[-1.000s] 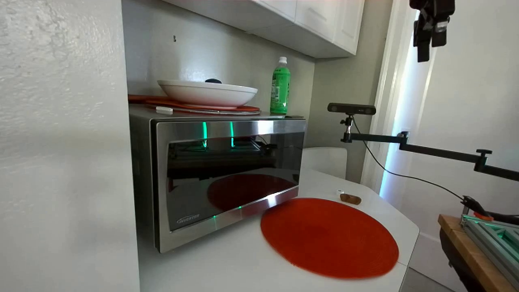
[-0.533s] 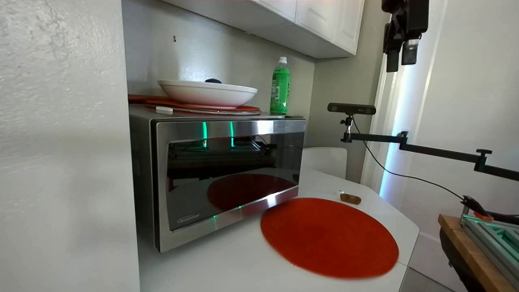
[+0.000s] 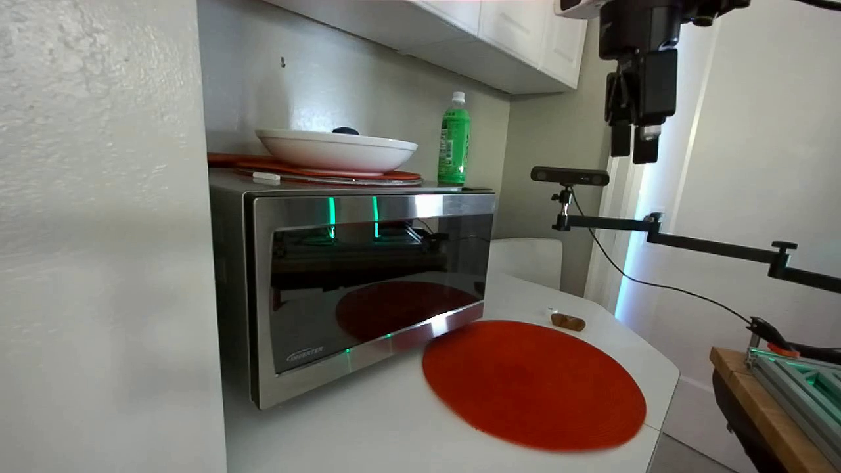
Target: Move the red placemat to the left.
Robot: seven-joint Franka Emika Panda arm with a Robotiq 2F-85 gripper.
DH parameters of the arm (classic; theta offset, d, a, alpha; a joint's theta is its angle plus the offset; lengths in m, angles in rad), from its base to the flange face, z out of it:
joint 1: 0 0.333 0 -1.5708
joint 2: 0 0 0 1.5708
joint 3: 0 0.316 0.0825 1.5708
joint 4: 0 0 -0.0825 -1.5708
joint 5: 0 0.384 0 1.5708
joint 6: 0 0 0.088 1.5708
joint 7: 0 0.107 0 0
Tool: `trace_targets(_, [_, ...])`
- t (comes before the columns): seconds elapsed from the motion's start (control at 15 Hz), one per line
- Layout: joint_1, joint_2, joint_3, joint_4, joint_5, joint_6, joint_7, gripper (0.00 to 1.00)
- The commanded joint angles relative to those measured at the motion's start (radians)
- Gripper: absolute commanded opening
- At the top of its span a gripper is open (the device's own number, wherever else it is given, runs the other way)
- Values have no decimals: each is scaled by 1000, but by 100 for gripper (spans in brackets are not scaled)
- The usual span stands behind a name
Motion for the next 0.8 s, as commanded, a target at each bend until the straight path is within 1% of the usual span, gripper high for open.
trace_targets(0.0, [15, 11, 9, -44, -39, 69, 41, 100])
trace_targets(0.07, [18, 13, 0, -24, -24, 40, 26, 100])
trace_targets(0.4, [20, 19, 2, -34, -27, 58, 27, 100])
trace_targets(0.47, [16, 24, 10, -33, -37, 56, 47, 100])
trace_targets(0.73, [11, 139, 69, -53, -87, 143, 191, 100])
